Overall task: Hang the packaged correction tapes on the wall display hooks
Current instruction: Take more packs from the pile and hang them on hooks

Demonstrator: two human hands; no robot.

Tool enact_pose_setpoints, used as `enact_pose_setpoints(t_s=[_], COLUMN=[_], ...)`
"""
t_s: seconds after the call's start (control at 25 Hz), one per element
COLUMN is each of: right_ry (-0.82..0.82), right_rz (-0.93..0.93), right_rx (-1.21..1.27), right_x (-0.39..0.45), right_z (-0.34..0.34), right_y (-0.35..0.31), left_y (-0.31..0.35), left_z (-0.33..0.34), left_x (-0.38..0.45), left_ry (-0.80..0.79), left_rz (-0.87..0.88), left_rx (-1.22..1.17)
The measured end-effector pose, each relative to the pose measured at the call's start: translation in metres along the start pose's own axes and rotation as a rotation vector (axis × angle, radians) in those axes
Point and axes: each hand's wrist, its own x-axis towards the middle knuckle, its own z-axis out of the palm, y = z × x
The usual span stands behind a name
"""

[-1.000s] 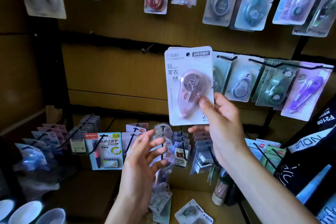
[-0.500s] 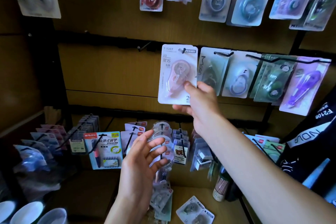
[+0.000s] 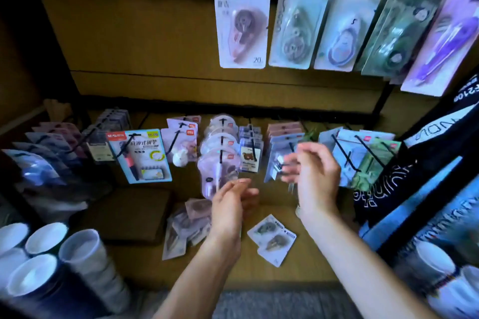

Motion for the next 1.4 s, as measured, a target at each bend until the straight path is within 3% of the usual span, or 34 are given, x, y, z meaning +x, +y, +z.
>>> enact_pose_setpoints(t_s=[0.08,0.2,0.32,0.44,0.6,0.68,0.8,0.92,1.04,1.16,1.32,1.4], right_ry=[0.013,0.057,-0.111,-0.339,-0.515,-0.51,-0.325,-0.157,-0.04,0.054,0.165,0.201], right_rz=[0.038,0.325,0.552,0.619,0.624,0.673,0.733,0.923,1.153,1.225,1.276,1.274], right_rx=[-0.179,-0.5,-0.746,-0.917,-1.031,-0.991,-0.88,-0.663,-0.268,0.007,0.001,-0.044], right_x=[-0.013,-0.01,0.001,0.003,0.02,0.024,0.028,0.035,0.048,0.048,0.044,0.04], right_z=[-0.037,-0.083,-0.119,-0.139,-0.15,-0.153,-0.165,-0.171,-0.171,-0.17,-0.167,-0.165], right_y=[0.06,0.158,0.23,0.271,0.329,0.349,0.372,0.384,0.382,0.384,0.402,0.406], left_y=[-0.043,-0.111,-0.161,-0.202,-0.252,-0.267,-0.288,-0.314,-0.333,-0.332,-0.323,-0.317], left_z=[0.004,-0.002,-0.008,0.002,0.035,0.052,0.068,0.064,0.06,0.057,0.061,0.061], left_x=[0.019,0.047,0.072,0.102,0.155,0.179,0.21,0.225,0.215,0.206,0.211,0.215], left_ry=[0.056,0.084,0.099,0.029,-0.141,-0.238,-0.304,-0.392,-0.484,-0.518,-0.335,-0.292], left_rz=[-0.024,-0.108,-0.169,-0.205,-0.172,-0.156,-0.08,-0.066,-0.037,-0.05,0.191,-0.039], left_rx=[0.084,0.344,0.629,0.804,1.009,1.15,1.465,1.625,1.66,1.623,1.5,1.349])
